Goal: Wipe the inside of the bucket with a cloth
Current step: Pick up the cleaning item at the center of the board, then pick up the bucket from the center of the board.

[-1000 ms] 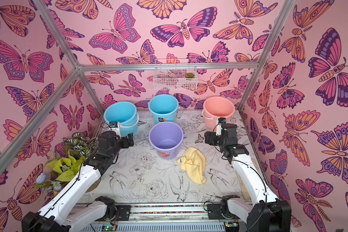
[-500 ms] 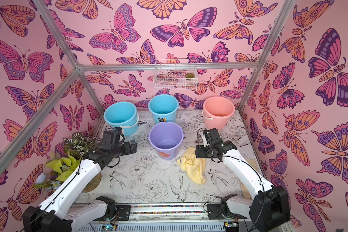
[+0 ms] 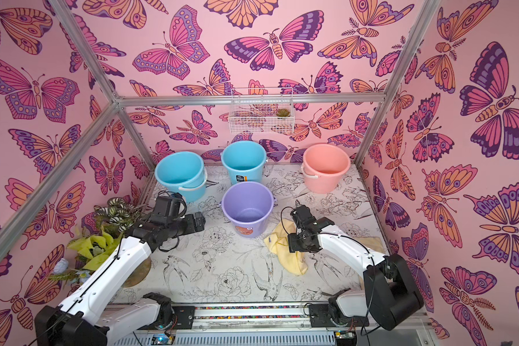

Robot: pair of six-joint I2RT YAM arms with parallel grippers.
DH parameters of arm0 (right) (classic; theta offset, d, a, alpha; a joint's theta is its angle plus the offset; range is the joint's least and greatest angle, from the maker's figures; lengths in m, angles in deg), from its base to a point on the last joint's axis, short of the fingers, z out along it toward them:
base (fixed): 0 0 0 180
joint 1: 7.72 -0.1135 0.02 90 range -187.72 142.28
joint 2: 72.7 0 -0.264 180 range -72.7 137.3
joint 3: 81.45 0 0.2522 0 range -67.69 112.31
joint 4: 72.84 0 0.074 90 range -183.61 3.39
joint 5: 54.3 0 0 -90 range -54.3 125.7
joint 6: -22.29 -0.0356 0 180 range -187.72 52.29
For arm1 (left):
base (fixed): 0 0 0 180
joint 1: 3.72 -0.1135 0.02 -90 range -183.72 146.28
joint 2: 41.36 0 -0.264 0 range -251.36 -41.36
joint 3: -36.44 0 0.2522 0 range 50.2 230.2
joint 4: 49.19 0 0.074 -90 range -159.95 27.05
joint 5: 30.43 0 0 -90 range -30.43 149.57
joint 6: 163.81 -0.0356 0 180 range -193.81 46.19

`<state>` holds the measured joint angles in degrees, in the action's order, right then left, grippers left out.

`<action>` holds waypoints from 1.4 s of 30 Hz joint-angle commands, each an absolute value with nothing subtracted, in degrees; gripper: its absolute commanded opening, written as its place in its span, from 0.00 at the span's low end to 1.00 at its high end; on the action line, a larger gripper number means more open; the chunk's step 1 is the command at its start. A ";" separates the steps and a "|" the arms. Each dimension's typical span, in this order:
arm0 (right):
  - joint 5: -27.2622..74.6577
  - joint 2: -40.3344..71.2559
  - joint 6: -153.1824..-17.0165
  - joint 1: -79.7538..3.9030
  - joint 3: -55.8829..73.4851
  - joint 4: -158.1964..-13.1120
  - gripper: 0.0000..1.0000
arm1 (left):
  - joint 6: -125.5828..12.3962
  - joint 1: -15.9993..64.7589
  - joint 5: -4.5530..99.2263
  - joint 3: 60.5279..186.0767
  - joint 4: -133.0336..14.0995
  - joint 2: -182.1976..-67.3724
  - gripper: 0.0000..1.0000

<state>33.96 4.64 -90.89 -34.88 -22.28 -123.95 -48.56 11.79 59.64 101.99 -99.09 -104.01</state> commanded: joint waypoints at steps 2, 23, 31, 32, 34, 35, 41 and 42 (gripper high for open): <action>34.68 5.31 -92.24 -35.53 -23.71 -121.51 0.59 | -47.32 11.88 59.21 103.55 -101.42 -103.74 0.99; 34.31 -3.55 -93.03 -35.85 -20.77 -127.46 0.00 | -46.42 11.93 52.01 109.97 -102.57 -110.86 0.97; 35.76 -9.15 -92.41 -35.79 -11.09 -135.41 0.00 | -43.81 12.70 47.97 112.28 -102.78 -113.51 0.90; 35.94 -9.44 -92.31 -35.82 -9.62 -136.30 0.00 | -42.61 13.04 48.09 112.54 -102.94 -113.51 0.89; 36.33 -9.86 -92.08 -35.80 -6.74 -137.83 0.00 | -39.47 13.74 48.49 112.94 -103.30 -113.43 0.87; 36.48 -10.02 -91.98 -35.85 -5.23 -138.54 0.00 | -37.58 14.11 48.30 112.95 -103.29 -113.26 0.86; 37.32 -10.13 -90.96 -35.90 2.08 -140.96 0.00 | -28.82 18.36 47.50 115.13 -102.90 -112.99 0.79; 37.53 -10.21 -90.76 -35.89 3.01 -141.11 0.00 | -27.52 19.34 47.69 115.68 -102.79 -113.07 0.79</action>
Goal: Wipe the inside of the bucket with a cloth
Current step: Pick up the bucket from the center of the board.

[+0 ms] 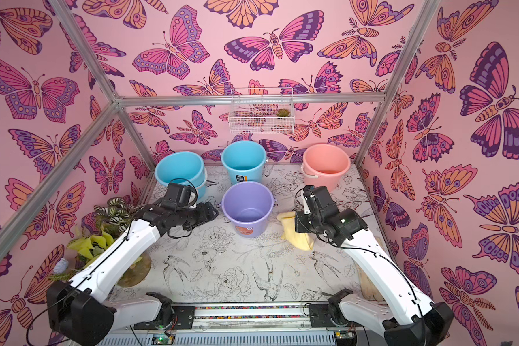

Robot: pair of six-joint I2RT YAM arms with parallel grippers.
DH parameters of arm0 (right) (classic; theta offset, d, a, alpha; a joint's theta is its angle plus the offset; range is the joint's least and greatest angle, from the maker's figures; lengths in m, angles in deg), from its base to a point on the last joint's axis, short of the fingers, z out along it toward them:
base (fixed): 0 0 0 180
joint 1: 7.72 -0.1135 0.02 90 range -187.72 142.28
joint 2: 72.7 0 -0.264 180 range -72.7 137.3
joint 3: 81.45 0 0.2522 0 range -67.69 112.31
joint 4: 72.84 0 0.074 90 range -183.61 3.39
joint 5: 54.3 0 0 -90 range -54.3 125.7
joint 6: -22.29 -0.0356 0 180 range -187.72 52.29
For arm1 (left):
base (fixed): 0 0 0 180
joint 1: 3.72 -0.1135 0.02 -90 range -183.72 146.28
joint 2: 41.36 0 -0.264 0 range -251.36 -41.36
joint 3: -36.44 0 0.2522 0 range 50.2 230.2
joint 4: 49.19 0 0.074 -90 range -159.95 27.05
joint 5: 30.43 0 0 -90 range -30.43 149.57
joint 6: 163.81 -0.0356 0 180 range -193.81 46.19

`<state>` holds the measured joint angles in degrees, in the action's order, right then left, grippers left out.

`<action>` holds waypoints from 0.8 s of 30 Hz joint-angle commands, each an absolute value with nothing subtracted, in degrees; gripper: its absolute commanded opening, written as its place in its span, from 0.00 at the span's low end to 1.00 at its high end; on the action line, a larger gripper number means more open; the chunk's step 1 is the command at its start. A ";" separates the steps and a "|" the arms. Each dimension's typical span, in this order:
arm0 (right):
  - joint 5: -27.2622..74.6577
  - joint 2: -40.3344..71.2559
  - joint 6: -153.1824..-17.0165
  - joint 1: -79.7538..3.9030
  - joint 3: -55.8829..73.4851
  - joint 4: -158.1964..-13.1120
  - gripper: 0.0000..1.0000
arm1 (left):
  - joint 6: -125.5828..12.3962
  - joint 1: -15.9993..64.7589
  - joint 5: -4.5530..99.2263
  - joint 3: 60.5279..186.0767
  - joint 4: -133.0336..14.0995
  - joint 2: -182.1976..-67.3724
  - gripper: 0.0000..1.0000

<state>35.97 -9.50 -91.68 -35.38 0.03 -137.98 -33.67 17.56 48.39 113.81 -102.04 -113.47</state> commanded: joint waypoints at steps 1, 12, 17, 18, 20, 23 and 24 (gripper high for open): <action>37.76 -10.26 -90.57 -35.83 3.81 -141.16 0.00 | -26.36 20.15 47.99 116.16 -102.69 -113.16 0.79; 38.95 -13.67 -88.79 -35.88 5.36 -138.66 0.00 | -10.39 28.58 57.09 117.67 -102.72 -117.19 0.71; 39.23 -15.88 -87.85 -35.88 4.41 -138.55 0.00 | -7.70 30.09 58.74 119.08 -102.59 -120.11 0.63; 39.43 -16.37 -87.68 -35.83 4.25 -138.55 0.00 | -7.36 30.20 59.01 119.18 -102.59 -120.43 0.61; 39.84 -17.21 -87.08 -35.87 3.86 -138.72 0.00 | -6.64 30.38 59.51 119.24 -102.63 -121.42 0.58; 40.55 -18.27 -86.49 -35.85 3.41 -139.27 0.00 | -5.75 30.47 59.74 119.52 -102.59 -122.78 0.50; 40.78 -18.56 -86.35 -35.88 3.25 -139.36 0.00 | -5.66 30.47 59.74 119.71 -102.65 -123.19 0.48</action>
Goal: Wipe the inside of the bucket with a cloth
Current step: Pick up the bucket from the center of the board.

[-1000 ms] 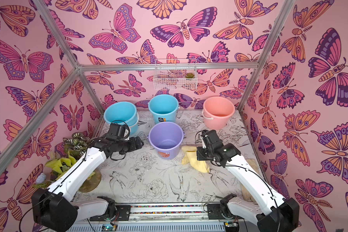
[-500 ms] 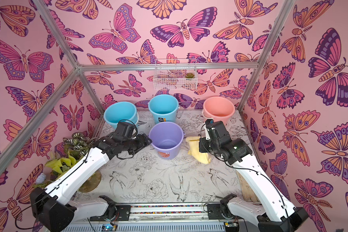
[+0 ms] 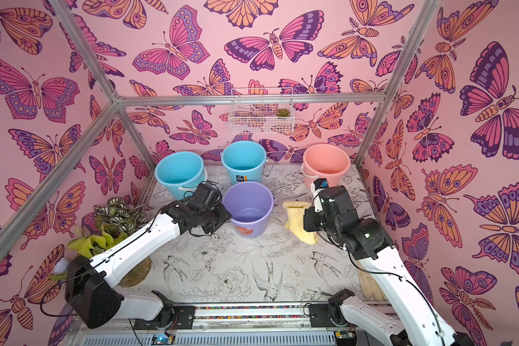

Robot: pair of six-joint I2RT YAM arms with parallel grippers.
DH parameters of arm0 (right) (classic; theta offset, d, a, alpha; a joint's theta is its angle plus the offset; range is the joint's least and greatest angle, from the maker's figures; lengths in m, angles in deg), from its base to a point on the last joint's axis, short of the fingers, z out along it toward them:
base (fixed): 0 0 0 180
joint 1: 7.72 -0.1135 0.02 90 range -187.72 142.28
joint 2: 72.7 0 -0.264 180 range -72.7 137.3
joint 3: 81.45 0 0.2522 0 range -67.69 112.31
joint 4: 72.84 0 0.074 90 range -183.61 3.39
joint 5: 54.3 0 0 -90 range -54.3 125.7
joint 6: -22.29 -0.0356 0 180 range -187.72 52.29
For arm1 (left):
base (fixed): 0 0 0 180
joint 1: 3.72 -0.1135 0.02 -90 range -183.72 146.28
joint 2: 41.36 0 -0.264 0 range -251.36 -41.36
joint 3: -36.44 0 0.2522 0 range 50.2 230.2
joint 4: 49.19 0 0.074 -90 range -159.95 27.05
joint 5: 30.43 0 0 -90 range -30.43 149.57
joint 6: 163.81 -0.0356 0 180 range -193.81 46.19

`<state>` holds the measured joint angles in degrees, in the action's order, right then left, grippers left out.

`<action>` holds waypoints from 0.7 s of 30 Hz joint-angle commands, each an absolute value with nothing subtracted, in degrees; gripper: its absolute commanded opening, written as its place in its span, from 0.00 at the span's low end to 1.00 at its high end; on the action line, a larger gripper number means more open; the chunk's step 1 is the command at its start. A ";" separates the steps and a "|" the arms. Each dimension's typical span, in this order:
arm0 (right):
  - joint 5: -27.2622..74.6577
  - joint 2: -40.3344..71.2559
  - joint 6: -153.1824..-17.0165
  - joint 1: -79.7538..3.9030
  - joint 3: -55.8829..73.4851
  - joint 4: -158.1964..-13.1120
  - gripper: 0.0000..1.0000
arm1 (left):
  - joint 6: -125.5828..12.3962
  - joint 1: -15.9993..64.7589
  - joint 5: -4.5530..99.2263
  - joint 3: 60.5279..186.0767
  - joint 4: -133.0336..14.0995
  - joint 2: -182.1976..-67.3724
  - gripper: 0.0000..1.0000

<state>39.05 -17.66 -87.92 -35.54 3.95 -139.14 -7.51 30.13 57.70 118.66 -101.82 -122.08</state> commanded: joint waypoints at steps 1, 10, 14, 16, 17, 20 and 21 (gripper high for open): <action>40.98 -18.92 -86.28 -35.85 3.03 -139.43 0.00 | -5.70 30.46 59.71 120.04 -102.68 -123.59 0.45; 42.40 -20.78 -85.91 -35.88 1.57 -139.87 0.00 | -6.55 30.47 59.26 121.04 -102.91 -125.92 0.28; 42.95 -21.29 -86.00 -35.85 1.39 -140.12 0.00 | -7.32 30.47 59.05 121.56 -103.36 -126.52 0.22; 42.92 -21.23 -85.99 -35.87 1.95 -140.47 0.00 | -7.58 30.47 59.04 121.74 -103.71 -126.85 0.19; 42.92 -21.29 -85.91 -35.85 2.25 -140.62 0.00 | -7.87 30.47 58.95 121.81 -103.88 -126.90 0.17; 42.94 -21.24 -85.84 -35.85 3.43 -141.17 0.00 | -8.96 30.38 58.86 122.22 -104.51 -127.06 0.15; 42.89 -21.20 -85.78 -35.87 3.86 -141.34 0.00 | -9.39 30.38 58.79 122.34 -104.67 -127.04 0.14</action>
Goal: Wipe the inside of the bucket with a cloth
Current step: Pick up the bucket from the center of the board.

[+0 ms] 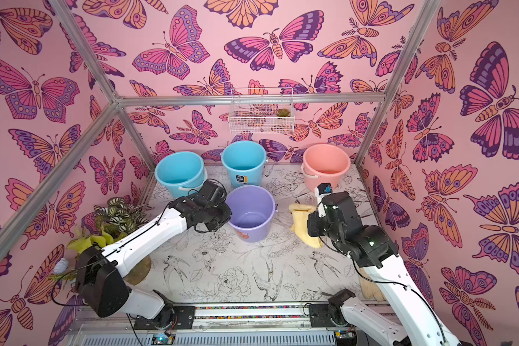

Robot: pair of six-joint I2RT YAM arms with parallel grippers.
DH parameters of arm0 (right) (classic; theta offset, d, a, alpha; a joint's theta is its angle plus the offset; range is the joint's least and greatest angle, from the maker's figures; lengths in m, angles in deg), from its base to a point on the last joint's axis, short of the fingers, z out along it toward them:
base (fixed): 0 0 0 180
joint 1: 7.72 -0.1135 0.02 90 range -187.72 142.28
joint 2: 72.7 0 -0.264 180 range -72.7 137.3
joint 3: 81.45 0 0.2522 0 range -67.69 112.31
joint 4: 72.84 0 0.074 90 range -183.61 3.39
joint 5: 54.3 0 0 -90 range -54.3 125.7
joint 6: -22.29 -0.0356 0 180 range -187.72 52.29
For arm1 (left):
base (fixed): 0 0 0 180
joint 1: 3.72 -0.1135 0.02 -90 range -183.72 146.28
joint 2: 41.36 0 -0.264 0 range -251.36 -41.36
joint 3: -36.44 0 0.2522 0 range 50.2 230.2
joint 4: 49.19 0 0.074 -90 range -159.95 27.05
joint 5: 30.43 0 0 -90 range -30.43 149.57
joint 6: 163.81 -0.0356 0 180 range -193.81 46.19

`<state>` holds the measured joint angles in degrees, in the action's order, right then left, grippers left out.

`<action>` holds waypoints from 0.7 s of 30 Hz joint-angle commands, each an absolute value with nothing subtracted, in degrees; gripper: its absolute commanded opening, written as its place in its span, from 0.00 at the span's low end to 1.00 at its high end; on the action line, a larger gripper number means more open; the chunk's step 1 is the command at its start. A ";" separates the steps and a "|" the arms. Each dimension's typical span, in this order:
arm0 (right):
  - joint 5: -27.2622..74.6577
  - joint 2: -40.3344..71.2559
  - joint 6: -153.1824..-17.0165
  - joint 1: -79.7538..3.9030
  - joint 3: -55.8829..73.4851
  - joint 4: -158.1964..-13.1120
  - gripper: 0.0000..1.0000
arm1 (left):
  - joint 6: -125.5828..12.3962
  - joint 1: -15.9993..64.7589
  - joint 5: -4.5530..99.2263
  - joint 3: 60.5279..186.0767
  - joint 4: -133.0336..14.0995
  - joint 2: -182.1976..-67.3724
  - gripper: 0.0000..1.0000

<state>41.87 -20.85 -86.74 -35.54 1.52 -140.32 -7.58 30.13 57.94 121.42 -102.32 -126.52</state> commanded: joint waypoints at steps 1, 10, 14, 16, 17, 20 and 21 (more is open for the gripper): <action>42.90 -21.07 -85.82 -35.84 4.39 -141.56 0.00 | -10.09 30.38 58.61 122.53 -104.85 -126.97 0.12; 36.69 -18.39 -86.50 -35.88 12.05 -143.43 0.00 | -20.60 30.29 52.31 127.07 -109.67 -128.54 0.02; 30.51 -15.71 -87.04 -35.93 16.98 -143.40 0.00 | -25.40 30.37 49.71 129.63 -113.39 -129.69 0.00; 27.19 -14.07 -87.29 -35.92 19.70 -143.55 0.00 | -26.96 30.47 49.47 130.57 -115.02 -130.29 0.00; 25.65 -13.25 -87.39 -35.89 21.01 -143.74 0.00 | -27.54 30.56 49.38 130.53 -115.23 -130.26 0.00; 19.69 -10.43 -88.00 -35.87 25.05 -143.58 0.00 | -29.49 30.81 48.75 130.68 -115.17 -130.18 0.00; 17.44 -9.41 -88.35 -35.88 26.21 -143.13 0.00 | -30.29 30.98 48.91 130.84 -115.19 -130.17 0.00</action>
